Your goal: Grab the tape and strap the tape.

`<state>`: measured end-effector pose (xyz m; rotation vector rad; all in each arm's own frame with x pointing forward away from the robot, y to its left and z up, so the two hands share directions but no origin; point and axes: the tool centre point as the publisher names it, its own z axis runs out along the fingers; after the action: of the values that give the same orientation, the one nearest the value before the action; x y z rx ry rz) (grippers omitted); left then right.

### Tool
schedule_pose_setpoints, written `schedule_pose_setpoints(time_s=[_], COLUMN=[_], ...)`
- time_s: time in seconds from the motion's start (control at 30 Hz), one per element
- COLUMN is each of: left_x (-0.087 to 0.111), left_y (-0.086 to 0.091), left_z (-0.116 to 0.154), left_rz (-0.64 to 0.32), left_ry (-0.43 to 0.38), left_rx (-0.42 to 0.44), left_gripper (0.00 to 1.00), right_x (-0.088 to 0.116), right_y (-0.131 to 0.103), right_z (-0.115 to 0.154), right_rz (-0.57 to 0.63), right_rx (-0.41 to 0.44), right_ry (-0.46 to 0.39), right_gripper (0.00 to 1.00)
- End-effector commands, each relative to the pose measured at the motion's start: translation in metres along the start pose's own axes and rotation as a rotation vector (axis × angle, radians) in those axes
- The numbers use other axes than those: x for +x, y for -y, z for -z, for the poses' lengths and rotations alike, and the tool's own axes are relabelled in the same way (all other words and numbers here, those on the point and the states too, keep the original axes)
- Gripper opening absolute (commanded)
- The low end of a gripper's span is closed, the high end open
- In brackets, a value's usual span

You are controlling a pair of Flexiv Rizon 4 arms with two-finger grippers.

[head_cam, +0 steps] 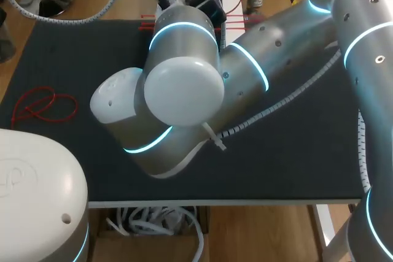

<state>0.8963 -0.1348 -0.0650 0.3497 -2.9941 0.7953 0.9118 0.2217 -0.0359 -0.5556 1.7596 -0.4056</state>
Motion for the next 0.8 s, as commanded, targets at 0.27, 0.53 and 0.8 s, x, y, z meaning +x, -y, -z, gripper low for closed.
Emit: schedule_pose_setpoints(time_s=[0.27,0.53,0.8], left_x=[0.0002,0.0002,0.0002], left_y=[0.0009,0.0009,0.0009], left_z=[0.0006,0.0006,0.0006], left_rz=[0.001,0.001,0.001], left_ry=[0.0,0.0,0.0], left_rx=[-0.004,-0.004,-0.004], left_gripper=[0.0,0.0,0.0], right_x=[-0.001,-0.0036,-0.0037], right_y=[-0.0096,-0.0078,-0.0019], right_z=[0.0006,0.0009,0.0032], right_rz=[0.014,0.002,0.003], right_rx=[-0.003,-0.008,-0.026], right_ry=[-0.001,-0.003,-0.016], right_gripper=[0.0,0.0,1.0])
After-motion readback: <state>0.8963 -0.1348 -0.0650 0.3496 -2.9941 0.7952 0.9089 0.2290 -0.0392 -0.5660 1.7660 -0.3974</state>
